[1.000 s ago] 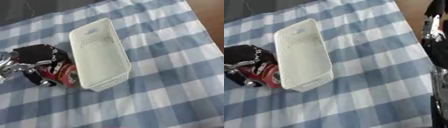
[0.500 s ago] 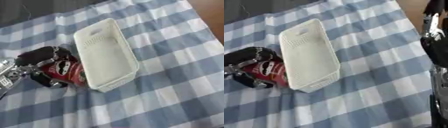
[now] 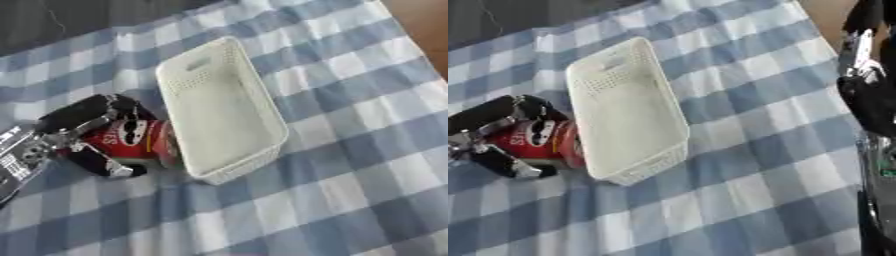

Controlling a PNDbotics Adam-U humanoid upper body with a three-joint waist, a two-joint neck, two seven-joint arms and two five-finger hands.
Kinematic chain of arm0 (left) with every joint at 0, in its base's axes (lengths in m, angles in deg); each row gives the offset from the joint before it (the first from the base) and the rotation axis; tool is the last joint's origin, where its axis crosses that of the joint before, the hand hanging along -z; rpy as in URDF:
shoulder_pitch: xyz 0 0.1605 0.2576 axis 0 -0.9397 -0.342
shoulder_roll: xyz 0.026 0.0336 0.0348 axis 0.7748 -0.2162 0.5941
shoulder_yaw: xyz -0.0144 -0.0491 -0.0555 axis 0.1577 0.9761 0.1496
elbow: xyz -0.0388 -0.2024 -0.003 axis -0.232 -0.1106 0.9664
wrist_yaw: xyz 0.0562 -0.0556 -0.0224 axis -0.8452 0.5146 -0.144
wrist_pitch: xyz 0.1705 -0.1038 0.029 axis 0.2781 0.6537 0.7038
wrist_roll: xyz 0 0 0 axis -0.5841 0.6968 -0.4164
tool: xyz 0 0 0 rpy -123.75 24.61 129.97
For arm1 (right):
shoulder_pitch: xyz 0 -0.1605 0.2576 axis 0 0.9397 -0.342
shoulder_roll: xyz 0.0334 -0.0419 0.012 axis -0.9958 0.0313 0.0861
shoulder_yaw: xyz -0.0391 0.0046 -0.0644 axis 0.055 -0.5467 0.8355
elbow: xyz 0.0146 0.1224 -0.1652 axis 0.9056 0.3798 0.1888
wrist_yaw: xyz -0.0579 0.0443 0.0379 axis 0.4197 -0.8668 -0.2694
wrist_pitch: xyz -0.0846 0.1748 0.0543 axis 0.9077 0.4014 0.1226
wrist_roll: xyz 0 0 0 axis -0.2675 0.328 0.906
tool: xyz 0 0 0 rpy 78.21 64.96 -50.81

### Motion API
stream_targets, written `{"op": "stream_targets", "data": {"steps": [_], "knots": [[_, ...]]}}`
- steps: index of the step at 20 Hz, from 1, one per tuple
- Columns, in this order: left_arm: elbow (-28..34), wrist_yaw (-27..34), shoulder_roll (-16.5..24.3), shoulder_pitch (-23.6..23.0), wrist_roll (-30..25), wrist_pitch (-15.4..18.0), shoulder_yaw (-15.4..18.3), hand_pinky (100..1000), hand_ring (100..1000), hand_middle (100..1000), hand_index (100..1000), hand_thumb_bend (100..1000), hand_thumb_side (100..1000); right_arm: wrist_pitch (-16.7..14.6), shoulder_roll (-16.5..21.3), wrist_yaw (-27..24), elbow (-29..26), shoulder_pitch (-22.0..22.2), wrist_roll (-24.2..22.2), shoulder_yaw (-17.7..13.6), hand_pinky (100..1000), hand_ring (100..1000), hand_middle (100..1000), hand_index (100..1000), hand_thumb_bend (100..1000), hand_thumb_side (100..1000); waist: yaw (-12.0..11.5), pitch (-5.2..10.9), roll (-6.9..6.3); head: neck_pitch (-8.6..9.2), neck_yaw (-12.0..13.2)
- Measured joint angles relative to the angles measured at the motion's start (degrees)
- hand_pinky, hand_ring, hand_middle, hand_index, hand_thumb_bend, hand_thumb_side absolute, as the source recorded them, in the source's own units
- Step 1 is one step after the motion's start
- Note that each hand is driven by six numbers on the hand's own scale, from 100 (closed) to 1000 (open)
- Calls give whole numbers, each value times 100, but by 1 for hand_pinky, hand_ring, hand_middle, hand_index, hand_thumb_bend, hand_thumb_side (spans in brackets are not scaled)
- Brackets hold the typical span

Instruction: Pick up objects on the table and place them in the box.

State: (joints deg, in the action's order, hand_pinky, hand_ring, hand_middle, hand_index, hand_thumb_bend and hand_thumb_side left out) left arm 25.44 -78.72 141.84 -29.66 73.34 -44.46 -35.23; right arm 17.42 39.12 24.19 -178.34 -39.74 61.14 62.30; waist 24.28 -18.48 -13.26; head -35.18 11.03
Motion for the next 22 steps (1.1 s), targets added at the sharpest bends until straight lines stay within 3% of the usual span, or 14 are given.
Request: {"op": "stream_targets", "data": {"steps": [6, 12, 22], "knots": [[159, -6, 2, -55, 139, -77, 21, 100, 100, 126, 233, 100, 181, 15, -1, -45, -66, 238, -4, -1, 773, 911, 929, 914, 100, 521, -198, 181, 10, -1, 0], [487, -17, 2, -219, 369, -240, 287, 100, 100, 112, 222, 100, 101, 109, 0, -107, -262, 557, 6, -10, 771, 910, 928, 915, 100, 537, -430, 413, -2, 1, -13], [1123, 103, 98, -381, 699, -521, 705, 100, 100, 118, 227, 100, 100, 252, -1, -200, -481, 902, 14, -60, 770, 910, 927, 915, 100, 547, -691, 697, -1, 58, -98]]}}
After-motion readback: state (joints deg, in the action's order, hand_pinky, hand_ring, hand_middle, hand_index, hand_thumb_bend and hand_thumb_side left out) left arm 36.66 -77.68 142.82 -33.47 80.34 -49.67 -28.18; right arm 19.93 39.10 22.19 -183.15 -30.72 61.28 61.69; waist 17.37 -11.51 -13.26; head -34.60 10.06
